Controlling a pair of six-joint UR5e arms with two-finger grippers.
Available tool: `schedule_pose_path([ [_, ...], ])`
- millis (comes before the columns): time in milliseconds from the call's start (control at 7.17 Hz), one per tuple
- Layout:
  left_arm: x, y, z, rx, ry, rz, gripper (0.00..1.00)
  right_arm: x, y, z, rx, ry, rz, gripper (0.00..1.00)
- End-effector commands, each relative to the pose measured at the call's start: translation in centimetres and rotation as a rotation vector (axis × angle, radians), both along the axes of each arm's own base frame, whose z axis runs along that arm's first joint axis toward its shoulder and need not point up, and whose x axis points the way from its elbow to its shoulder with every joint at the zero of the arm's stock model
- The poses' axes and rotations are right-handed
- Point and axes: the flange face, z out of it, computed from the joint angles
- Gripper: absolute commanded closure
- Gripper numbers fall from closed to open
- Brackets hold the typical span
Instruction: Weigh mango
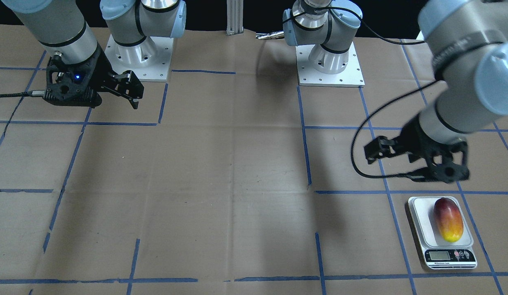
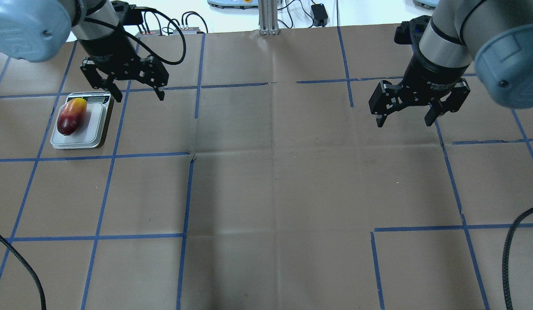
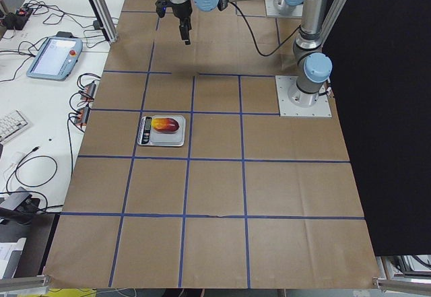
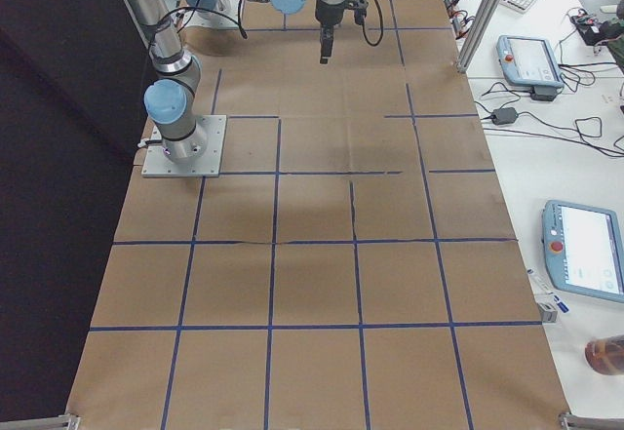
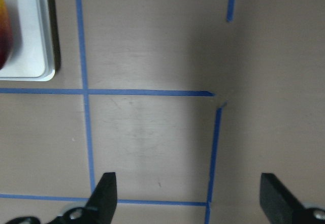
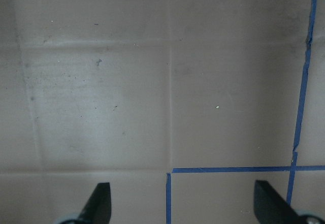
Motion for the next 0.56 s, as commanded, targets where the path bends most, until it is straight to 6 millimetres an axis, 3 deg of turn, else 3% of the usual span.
schedule_pose_path([
  [0,-1.5,0.9,1.4,-0.16,0.016,-0.022,0.01,0.0,0.0,0.0,0.0,0.0,0.0,0.0],
  [419,-1.5,2.7,0.9,-0.133,0.011,-0.027,0.0,0.0,0.0,0.0,0.0,0.0,0.0,0.0],
])
